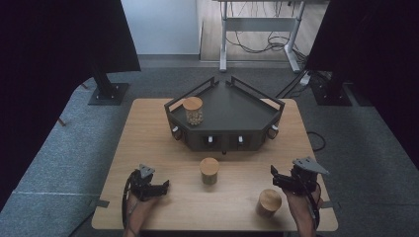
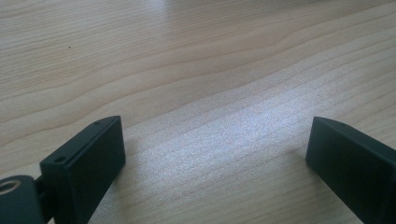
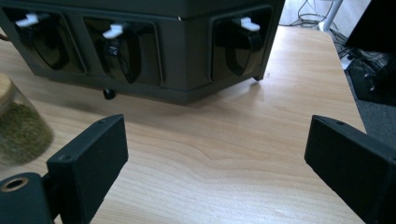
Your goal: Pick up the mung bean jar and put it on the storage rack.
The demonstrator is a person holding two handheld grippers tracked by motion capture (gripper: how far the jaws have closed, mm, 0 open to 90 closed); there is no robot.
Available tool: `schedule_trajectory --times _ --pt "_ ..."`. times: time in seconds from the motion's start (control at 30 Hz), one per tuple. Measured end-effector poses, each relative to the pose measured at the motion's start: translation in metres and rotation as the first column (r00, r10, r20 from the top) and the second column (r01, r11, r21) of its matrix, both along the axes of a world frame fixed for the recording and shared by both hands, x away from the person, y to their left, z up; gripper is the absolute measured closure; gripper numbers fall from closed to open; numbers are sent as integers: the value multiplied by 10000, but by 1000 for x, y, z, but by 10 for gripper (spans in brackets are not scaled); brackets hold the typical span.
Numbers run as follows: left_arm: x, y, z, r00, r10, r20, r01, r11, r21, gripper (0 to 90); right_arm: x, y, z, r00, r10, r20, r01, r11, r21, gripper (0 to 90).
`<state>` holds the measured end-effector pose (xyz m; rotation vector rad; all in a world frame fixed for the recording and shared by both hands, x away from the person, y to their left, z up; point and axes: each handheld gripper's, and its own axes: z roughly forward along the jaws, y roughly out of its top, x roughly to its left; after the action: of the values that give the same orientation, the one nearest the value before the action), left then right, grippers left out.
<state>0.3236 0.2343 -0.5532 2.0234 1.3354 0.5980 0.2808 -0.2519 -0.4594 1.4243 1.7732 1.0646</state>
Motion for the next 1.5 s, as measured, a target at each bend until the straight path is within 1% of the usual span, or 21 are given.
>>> schedule_trajectory --times 0.03,0.13,0.2,0.33,0.63,0.8,0.93,1.1,1.17,1.37,1.4,1.5 --pt "0 0 0 10000 2 2 -2 10000 -1 43 -1 3 2 10000 4 86 -4 10000 6 54" --pt "0 0 0 10000 1 1 -1 10000 1 43 -2 7 4 9999 46 147 -47 10000 47 55" --pt "0 0 0 10000 8 6 -8 10000 -11 43 -3 12 7 9997 87 206 -87 10000 -19 56" --pt "0 0 0 10000 7 8 -7 10000 -9 42 -4 22 10 9997 161 165 -159 9998 -86 58" --pt "0 0 0 10000 20 5 -20 10000 -8 42 -7 40 15 9988 327 369 -325 9995 -63 61" --pt "0 -1 0 10000 26 -4 -26 10000 -2 38 -7 50 15 9986 385 372 -381 9992 -135 63" --pt "0 -1 0 10000 35 -9 -35 10000 0 36 -8 56 15 9982 428 420 -426 9991 -65 64" --pt "0 -1 0 10000 37 -16 -37 10000 5 34 -8 63 15 9974 468 550 -470 9989 18 65" --pt "0 -1 0 10000 45 -18 -45 10000 5 34 -8 66 14 9971 443 616 -442 9990 -25 66" --pt "-1 -2 0 10000 39 -14 -39 10000 7 33 -9 76 13 9956 562 745 -574 9983 138 68" --pt "-1 -2 0 10000 39 -14 -39 10000 7 33 -9 76 13 9956 562 745 -574 9983 138 68" --pt "-1 -2 0 10000 35 -16 -35 10000 8 33 -8 85 13 9941 669 858 -678 9977 70 68"
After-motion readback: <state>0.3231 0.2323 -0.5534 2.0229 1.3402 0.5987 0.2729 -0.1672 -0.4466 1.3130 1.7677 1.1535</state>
